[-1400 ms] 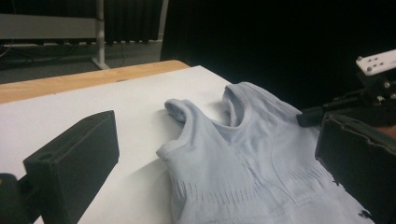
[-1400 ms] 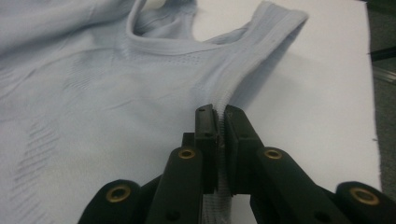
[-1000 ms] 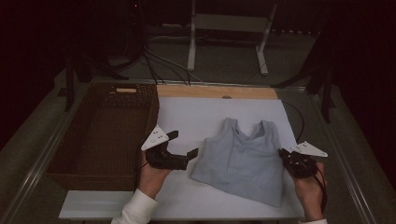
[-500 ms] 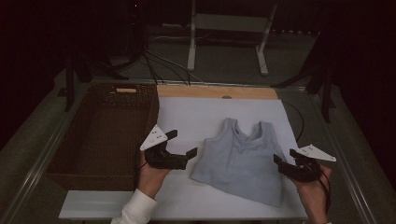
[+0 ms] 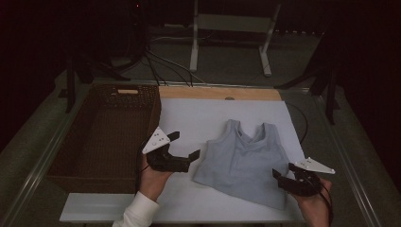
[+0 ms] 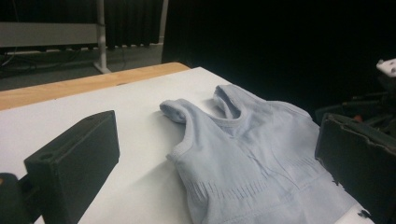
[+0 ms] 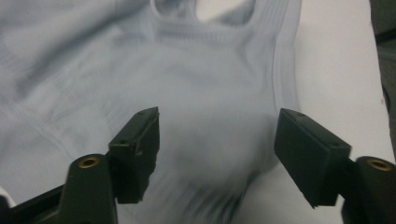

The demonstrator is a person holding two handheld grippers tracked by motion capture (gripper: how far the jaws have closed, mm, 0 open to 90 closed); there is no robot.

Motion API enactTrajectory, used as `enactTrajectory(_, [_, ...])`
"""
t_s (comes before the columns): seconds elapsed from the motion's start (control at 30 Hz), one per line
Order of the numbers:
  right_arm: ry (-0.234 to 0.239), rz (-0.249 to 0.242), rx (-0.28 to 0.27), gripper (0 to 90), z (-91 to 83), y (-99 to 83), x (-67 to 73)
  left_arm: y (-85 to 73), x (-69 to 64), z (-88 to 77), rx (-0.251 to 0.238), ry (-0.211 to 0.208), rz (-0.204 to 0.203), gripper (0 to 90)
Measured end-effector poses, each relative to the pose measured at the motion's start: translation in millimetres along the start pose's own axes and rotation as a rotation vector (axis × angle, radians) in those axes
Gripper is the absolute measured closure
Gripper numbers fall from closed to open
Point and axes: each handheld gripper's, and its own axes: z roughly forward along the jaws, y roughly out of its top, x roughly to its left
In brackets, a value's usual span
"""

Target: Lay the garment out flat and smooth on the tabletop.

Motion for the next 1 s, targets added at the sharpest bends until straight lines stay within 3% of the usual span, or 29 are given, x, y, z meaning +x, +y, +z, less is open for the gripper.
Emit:
enactTrajectory(0.23, [-0.005, -0.004, 0.075, 50.3, 6.6, -10.1, 2.4, -1.5, -1.5, 2.0, -0.001, -0.014, 0.013, 3.5])
enactTrajectory(0.27, [-0.004, -0.009, 0.079, 54.3, 7.6, -10.4, 3.4, -2.1, -2.0, 2.7, 0.003, -0.013, 0.018, 3.9])
enactTrajectory(0.37, [0.012, -0.034, 0.084, 77.7, 8.8, -9.0, 6.9, -3.6, -2.4, 4.5, 0.010, -0.016, 0.021, 4.5])
enactTrajectory(0.43, [0.015, -0.050, 0.076, 84.2, 7.6, -6.3, 8.8, -4.4, -2.5, 5.6, 0.014, -0.018, 0.020, 4.7])
enactTrajectory(0.8, [-0.028, 0.012, -0.075, 85.8, -7.4, 16.4, -2.1, -8.5, -9.2, 11.1, 0.006, -0.039, 0.036, 4.7])
enactTrajectory(1.0, [-0.077, 0.025, -0.063, 85.8, -1.0, 17.5, -12.7, -11.9, -11.6, 15.3, 0.022, -0.039, 0.044, 4.9])
